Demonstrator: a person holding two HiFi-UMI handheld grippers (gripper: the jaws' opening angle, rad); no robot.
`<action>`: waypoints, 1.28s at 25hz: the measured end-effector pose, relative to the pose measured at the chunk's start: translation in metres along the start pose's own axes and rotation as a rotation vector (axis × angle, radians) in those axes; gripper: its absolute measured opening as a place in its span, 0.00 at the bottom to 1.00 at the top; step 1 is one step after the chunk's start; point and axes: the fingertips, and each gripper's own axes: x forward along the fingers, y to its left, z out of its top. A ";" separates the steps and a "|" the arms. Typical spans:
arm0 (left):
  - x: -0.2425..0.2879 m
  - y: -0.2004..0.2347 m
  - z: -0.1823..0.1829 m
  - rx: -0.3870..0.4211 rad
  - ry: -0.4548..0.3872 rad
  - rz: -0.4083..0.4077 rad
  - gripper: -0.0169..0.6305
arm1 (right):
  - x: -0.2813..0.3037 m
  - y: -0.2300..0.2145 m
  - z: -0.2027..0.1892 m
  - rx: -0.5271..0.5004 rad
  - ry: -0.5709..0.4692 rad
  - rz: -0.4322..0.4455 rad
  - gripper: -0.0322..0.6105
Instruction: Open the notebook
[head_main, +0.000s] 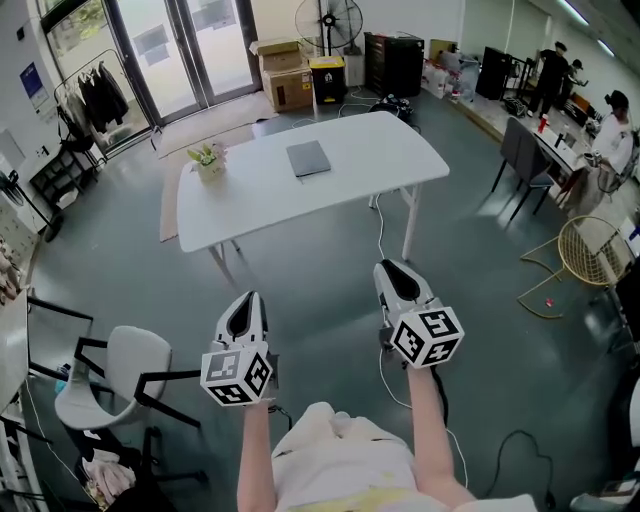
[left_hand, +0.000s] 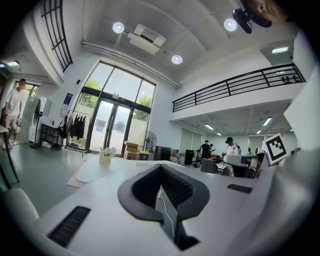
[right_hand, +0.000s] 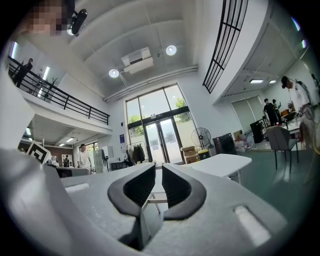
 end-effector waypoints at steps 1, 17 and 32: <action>0.002 0.001 -0.001 -0.003 0.002 0.003 0.02 | 0.003 -0.002 -0.002 0.001 0.008 0.004 0.09; 0.108 0.049 -0.005 -0.029 0.033 0.001 0.02 | 0.109 -0.049 -0.019 0.030 0.049 -0.018 0.25; 0.267 0.119 0.016 -0.045 0.079 -0.069 0.02 | 0.268 -0.098 -0.017 0.067 0.058 -0.059 0.29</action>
